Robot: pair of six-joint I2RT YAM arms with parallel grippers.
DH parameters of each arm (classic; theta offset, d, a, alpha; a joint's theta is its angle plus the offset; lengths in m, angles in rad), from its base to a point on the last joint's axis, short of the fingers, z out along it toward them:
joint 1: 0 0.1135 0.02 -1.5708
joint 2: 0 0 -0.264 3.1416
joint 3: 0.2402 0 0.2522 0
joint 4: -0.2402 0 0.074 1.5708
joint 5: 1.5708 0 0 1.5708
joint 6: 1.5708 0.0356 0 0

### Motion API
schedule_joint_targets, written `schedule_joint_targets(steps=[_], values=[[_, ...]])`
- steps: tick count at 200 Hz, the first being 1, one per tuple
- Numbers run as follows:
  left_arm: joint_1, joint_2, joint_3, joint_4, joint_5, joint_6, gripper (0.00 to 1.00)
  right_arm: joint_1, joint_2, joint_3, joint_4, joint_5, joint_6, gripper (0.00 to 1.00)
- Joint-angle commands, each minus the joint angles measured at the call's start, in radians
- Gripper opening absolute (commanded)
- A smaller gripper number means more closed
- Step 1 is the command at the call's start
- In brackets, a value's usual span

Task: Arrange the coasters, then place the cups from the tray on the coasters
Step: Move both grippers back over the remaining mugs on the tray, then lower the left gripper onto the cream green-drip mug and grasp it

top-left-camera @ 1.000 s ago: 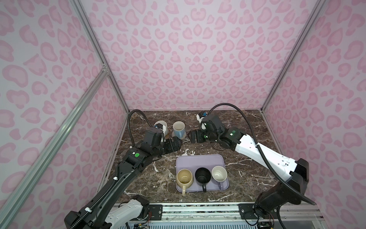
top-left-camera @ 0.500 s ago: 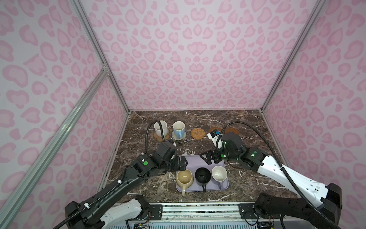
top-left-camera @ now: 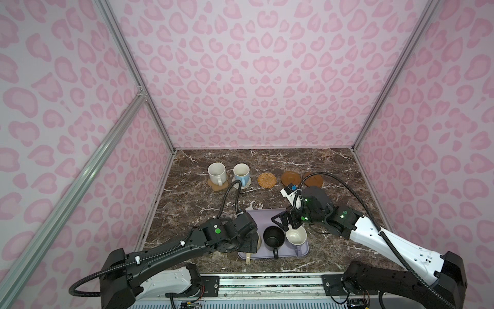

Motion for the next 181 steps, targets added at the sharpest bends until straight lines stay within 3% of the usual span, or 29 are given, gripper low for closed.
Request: schedule_joint_targets(steps=[1,27,54,125,181], values=[[-0.025,0.017,-0.021,0.028,-0.044,-0.043,0.98,0.002,-0.008,-0.012,0.032,-0.021,0.003,0.98],[-0.069,0.033,-0.048,0.054,-0.042,-0.078,1.0,0.002,-0.002,-0.005,0.005,-0.001,-0.001,0.97],[-0.106,0.053,-0.071,0.068,-0.056,-0.116,0.95,0.002,0.002,-0.011,0.001,0.017,0.008,0.96],[-0.153,0.156,-0.037,0.06,-0.112,-0.133,0.55,0.002,0.002,-0.038,0.044,0.019,0.042,0.96],[-0.166,0.192,-0.045,0.065,-0.151,-0.159,0.39,0.008,0.002,-0.084,0.099,-0.026,0.066,0.95]])
